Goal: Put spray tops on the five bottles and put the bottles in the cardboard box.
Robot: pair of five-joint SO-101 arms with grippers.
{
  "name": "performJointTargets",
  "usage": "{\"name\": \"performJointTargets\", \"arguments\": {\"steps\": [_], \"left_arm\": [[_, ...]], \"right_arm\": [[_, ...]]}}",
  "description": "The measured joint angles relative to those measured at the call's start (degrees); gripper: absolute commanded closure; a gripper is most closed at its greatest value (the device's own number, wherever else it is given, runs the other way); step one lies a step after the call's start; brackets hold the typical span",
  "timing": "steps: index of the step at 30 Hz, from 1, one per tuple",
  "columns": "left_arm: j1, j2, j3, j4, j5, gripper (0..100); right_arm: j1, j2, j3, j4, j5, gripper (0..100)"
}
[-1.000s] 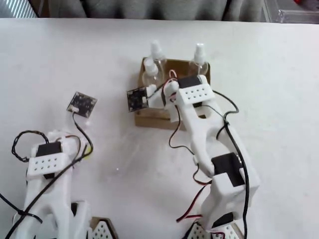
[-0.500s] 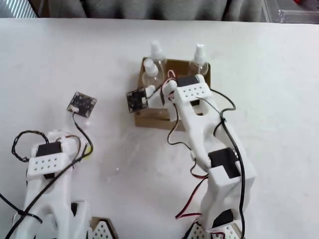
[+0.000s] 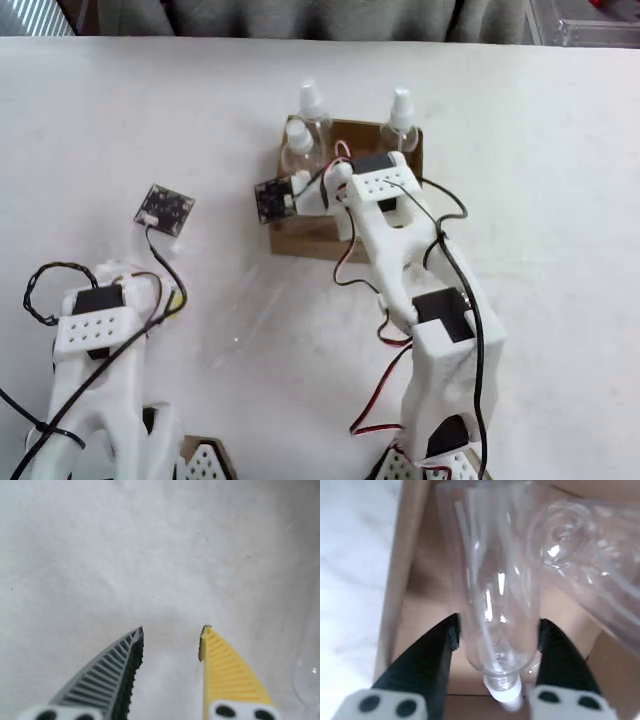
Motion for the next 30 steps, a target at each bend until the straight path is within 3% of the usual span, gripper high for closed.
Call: {"name": "performJointTargets", "arguments": {"steps": [11, 30], "left_arm": [[0.00, 0.00, 0.00, 0.00, 0.00, 82], [0.00, 0.00, 0.00, -0.53, 0.00, 82]], "right_arm": [[-0.44, 0.09, -2.20, 0.79, -0.09, 94.7], [-0.70, 0.44, -17.93, 21.36, -0.09, 94.7]]}}
